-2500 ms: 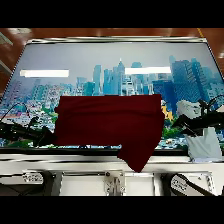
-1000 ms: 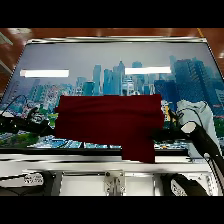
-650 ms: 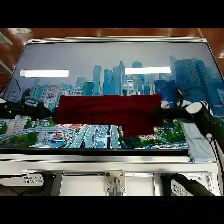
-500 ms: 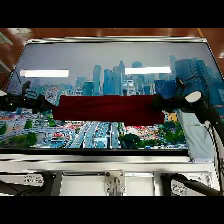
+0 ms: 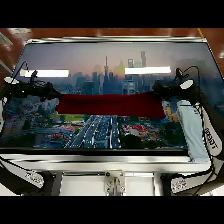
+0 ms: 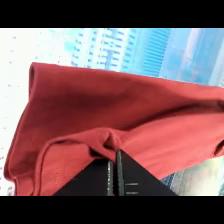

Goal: Fold the shirts.

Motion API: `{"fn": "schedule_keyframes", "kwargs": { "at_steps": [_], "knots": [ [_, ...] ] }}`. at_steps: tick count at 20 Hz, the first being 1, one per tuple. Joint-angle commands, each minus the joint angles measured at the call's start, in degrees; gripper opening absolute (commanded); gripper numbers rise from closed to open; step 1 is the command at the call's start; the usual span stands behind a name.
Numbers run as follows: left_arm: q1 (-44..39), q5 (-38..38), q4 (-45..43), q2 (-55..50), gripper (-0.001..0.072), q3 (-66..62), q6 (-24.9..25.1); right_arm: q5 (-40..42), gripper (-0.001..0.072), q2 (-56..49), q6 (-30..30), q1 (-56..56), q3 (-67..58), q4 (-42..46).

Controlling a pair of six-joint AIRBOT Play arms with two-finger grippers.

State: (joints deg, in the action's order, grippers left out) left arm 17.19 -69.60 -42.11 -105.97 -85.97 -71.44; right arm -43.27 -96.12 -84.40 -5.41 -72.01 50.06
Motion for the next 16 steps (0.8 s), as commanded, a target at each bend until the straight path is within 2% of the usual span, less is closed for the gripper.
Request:
{"fn": "schedule_keyframes", "kwargs": {
  "at_steps": [1,4,5,6,7,8,9,10,11,13,15,16],
  "knots": [
    [-0.98,-1.84,-2.49,-3.15,0.0045,-1.33,-1.73,-0.26,0.0061,-4.00,-0.66,-0.52,-0.90,0.31],
    [-1.57,-3.74,-13.92,-3.56,0.0062,-1.36,-8.59,-0.87,0.0061,-4.76,-0.66,-0.48,-0.90,1.18],
    [-1.55,-4.00,-15.82,-3.56,0.0095,-1.36,-9.46,-0.92,0.0068,-4.72,-0.63,-0.48,-0.90,1.31],
    [-1.49,-3.91,-15.96,-3.56,0.0174,-1.36,-9.46,-1.11,0.0070,-4.72,-0.61,-0.48,-0.90,1.40],
    [-1.51,-3.91,-15.91,-3.56,0.0287,-1.49,-9.49,-1.31,0.0141,-4.72,-0.57,-0.50,-0.90,1.40],
    [-1.51,-3.93,-15.50,-3.48,0.0433,-1.57,-9.51,-1.79,0.0320,-4.68,0.15,-0.50,-0.92,1.18],
    [-1.42,-4.50,-15.39,-3.39,0.0535,-2.19,-9.46,-3.34,0.0486,-4.22,2.36,-0.63,-0.90,1.05],
    [-1.11,-4.96,-15.41,-3.26,0.0535,-3.08,-9.44,-5.75,0.0548,-3.19,5.64,-1.01,-0.90,1.73],
    [-0.66,-5.88,-15.39,-3.26,0.0535,-4.68,-9.44,-8.09,0.0548,-1.86,6.86,-1.84,-0.90,3.98],
    [0.13,-8.09,-15.28,-3.23,0.0534,-8.24,-9.49,-11.87,0.0548,0.85,3.43,-4.57,-0.90,13.31],
    [0.28,-10.88,-15.23,-3.10,0.0532,-11.47,-9.46,-15.96,0.0665,1.49,-0.26,-7.78,-0.90,18.27],
    [0.17,-11.87,-14.67,-2.99,0.0530,-12.46,-9.44,-18.32,0.0665,0.92,-0.28,-9.01,-0.90,17.51]
  ]
}}
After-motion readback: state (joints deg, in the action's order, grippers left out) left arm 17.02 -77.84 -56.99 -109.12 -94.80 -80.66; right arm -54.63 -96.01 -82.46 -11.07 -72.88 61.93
